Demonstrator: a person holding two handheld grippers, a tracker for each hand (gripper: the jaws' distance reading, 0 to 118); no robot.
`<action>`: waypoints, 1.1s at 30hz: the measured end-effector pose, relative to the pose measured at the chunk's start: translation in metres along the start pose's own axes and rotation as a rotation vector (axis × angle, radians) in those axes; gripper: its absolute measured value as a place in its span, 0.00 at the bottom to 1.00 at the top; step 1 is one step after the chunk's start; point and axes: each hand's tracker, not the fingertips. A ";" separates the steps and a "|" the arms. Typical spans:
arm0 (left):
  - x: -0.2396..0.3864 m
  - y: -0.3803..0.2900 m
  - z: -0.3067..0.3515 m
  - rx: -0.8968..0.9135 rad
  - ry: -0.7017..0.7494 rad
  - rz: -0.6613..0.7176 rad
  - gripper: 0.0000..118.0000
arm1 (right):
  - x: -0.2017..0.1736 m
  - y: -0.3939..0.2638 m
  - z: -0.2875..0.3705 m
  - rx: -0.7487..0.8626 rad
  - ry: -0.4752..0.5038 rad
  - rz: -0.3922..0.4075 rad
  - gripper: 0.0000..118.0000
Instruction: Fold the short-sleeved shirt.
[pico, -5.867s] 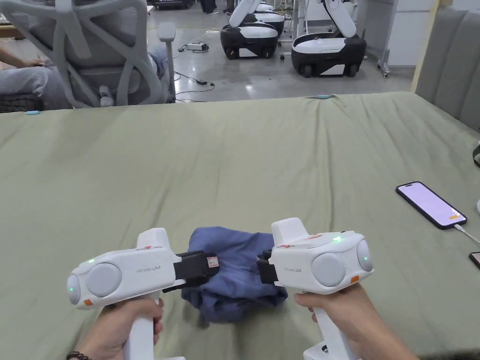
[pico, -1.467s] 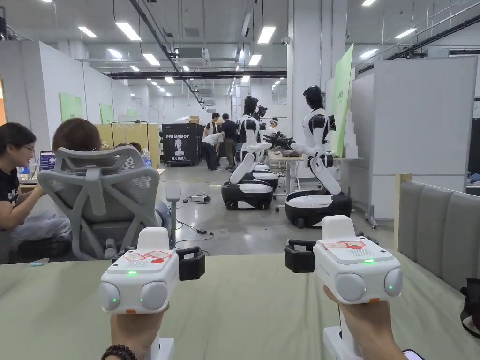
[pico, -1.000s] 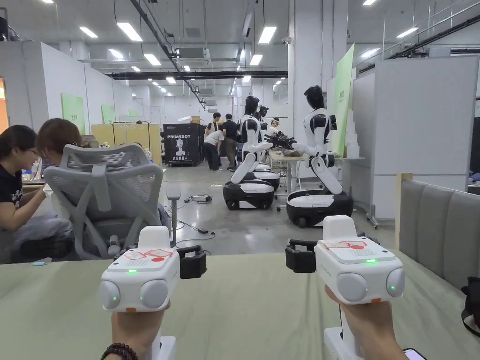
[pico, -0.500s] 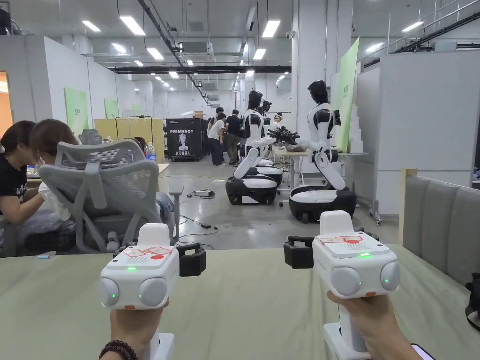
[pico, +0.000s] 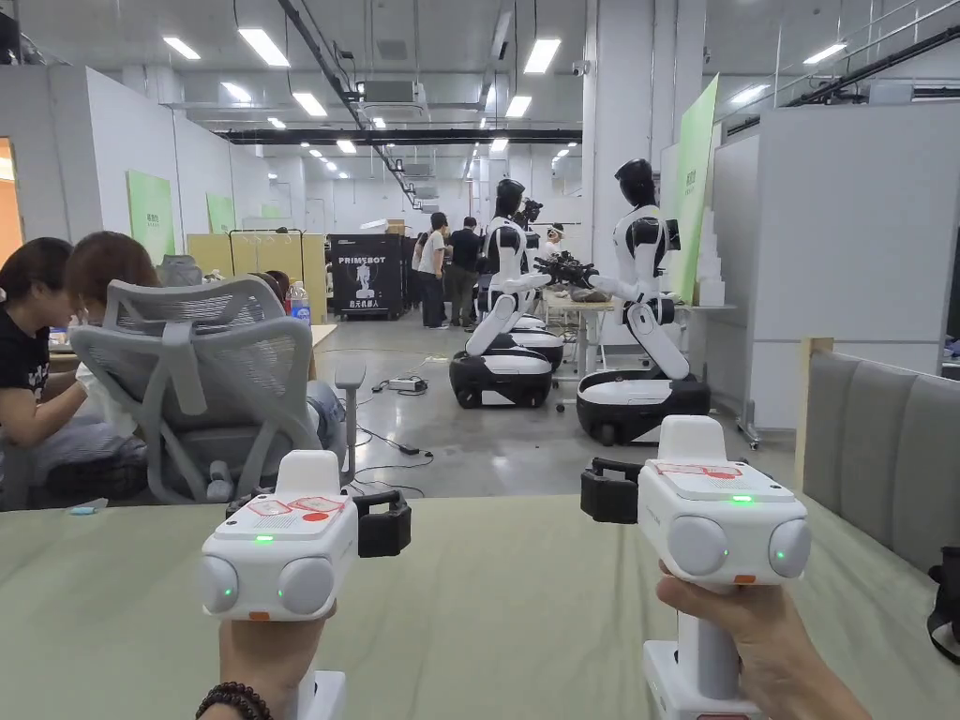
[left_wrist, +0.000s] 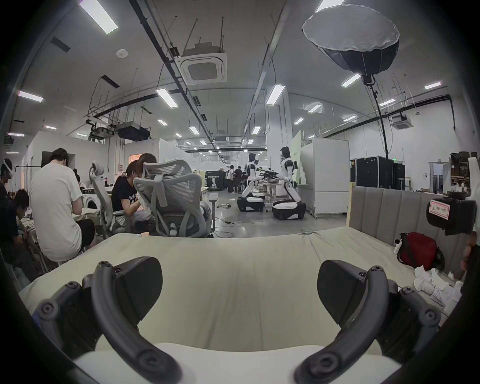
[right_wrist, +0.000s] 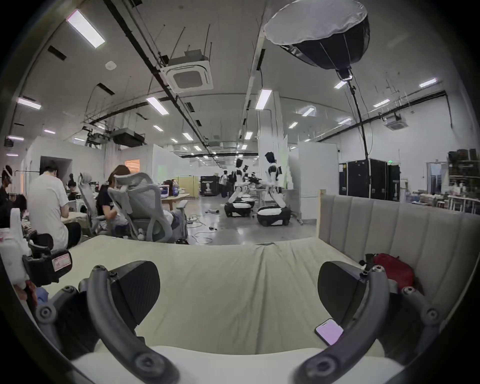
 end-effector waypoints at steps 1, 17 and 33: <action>0.001 0.000 0.000 0.000 0.000 0.000 1.00 | 0.000 0.000 0.001 0.000 0.002 -0.002 1.00; 0.008 0.002 -0.002 -0.002 -0.008 -0.007 1.00 | -0.003 -0.004 0.009 -0.002 0.010 0.009 1.00; 0.006 0.002 -0.001 -0.004 0.002 -0.016 1.00 | -0.004 -0.005 0.008 0.014 0.009 0.043 1.00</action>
